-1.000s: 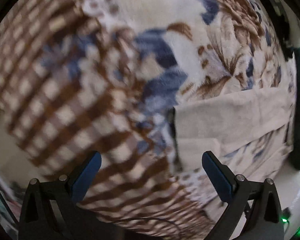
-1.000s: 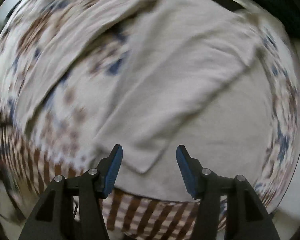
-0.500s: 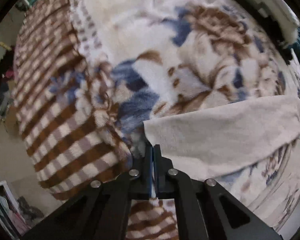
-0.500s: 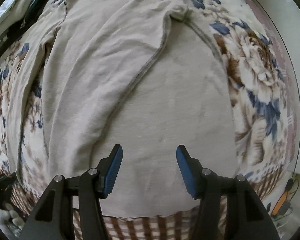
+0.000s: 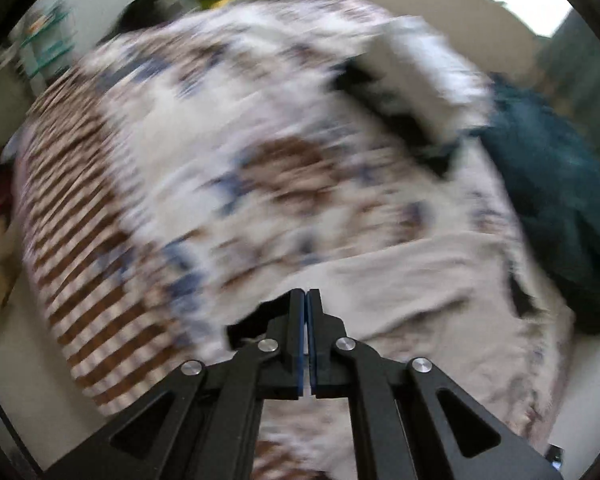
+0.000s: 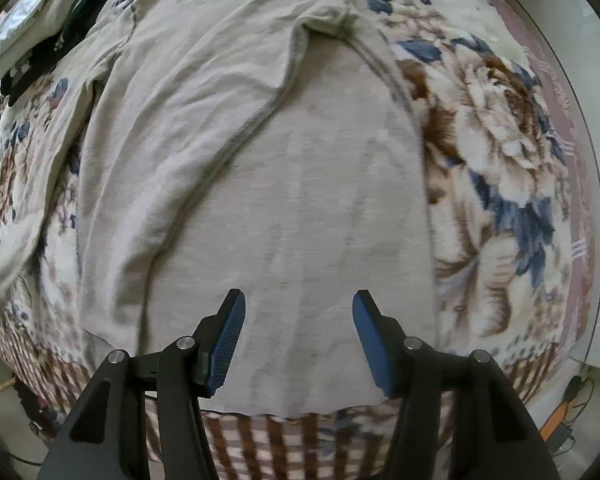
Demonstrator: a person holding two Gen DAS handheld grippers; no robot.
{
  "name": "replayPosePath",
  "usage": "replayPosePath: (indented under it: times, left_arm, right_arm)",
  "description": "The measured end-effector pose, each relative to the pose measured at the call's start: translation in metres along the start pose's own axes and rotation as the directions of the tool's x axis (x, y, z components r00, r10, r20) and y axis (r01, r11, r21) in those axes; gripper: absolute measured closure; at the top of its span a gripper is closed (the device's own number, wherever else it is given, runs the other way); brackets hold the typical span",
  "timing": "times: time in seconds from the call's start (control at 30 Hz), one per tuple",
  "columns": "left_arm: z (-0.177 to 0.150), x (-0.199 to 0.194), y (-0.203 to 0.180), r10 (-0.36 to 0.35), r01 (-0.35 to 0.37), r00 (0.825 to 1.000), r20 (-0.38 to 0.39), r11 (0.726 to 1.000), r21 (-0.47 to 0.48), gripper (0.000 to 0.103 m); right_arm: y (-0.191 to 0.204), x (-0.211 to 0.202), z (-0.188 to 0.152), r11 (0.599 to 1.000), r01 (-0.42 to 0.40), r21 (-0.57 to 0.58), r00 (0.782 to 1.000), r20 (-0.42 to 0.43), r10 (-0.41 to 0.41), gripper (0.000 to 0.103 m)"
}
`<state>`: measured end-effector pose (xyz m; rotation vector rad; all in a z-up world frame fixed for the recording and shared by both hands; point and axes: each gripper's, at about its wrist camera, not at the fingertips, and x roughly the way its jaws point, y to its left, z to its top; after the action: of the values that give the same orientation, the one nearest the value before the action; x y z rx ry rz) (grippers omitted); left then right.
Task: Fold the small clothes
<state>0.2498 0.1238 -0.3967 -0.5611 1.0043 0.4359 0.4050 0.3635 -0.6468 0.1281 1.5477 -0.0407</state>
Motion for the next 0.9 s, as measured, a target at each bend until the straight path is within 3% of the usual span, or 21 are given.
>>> replayPosePath:
  times: [0.07,0.13,0.17,0.23,0.3,0.4,0.57,0.63,0.7,0.77,0.83,0.9]
  left_arm:
    - [-0.005,-0.015,-0.047,-0.124,0.124,0.992,-0.006,0.989,0.082,0.103]
    - [-0.021,-0.016,-0.092,-0.234,0.243,0.969,-0.075,0.96,0.139,0.103]
    - [-0.037,-0.015,-0.12,-0.291,0.312,0.948,-0.13,0.933,0.179,0.103]
    - [-0.077,-0.009,-0.169,-0.333,0.389,0.915,-0.227,0.875,0.287,0.103]
    - [-0.118,0.0,-0.201,-0.334,0.441,0.887,-0.32,0.82,0.366,0.103]
    - [-0.192,0.021,-0.232,-0.281,0.51,0.829,-0.484,0.735,0.447,0.103]
    - [-0.27,0.043,-0.235,-0.16,0.531,0.788,-0.595,0.667,0.523,0.103]
    - [-0.292,0.054,-0.233,-0.082,0.514,0.781,-0.619,0.648,0.562,0.103]
    - [-0.307,0.057,-0.232,-0.009,0.489,0.77,-0.638,0.649,0.582,0.102]
    - [-0.312,0.063,-0.226,0.016,0.498,0.736,-0.677,0.665,0.556,0.101]
    - [-0.304,0.064,-0.221,0.04,0.455,0.758,-0.651,0.682,0.573,0.097]
    - [-0.29,0.062,-0.213,0.041,0.424,0.782,-0.622,0.696,0.58,0.073]
  right_arm:
    - [-0.033,-0.003,-0.008,1.0,-0.005,0.022,1.0,-0.013,0.005,0.045]
    - [-0.073,-0.004,-0.018,0.996,-0.044,0.083,0.998,-0.037,0.047,0.045]
    - [-0.088,0.0,-0.02,0.992,-0.062,0.113,0.996,-0.052,0.068,0.045]
    - [-0.144,-0.003,-0.039,0.979,-0.089,0.183,0.99,-0.089,0.107,0.045]
    - [-0.189,-0.005,-0.053,0.967,-0.083,0.239,0.988,-0.108,0.112,0.045]
    - [-0.233,-0.005,-0.062,0.957,-0.066,0.281,0.988,-0.113,0.101,0.045]
    - [-0.317,-0.013,-0.083,0.951,-0.046,0.305,0.99,-0.114,0.085,0.045]
    - [-0.346,-0.018,-0.093,0.95,-0.05,0.308,0.989,-0.115,0.089,0.045]
    - [-0.369,-0.024,-0.099,0.95,-0.064,0.304,0.989,-0.11,0.102,0.045]
    - [-0.384,-0.03,-0.099,0.953,-0.082,0.292,0.989,-0.092,0.113,0.045]
    - [-0.394,-0.042,-0.098,0.958,-0.103,0.268,0.99,-0.063,0.124,0.039]
    - [-0.398,-0.053,-0.091,0.959,-0.143,0.244,0.987,-0.034,0.156,0.038]
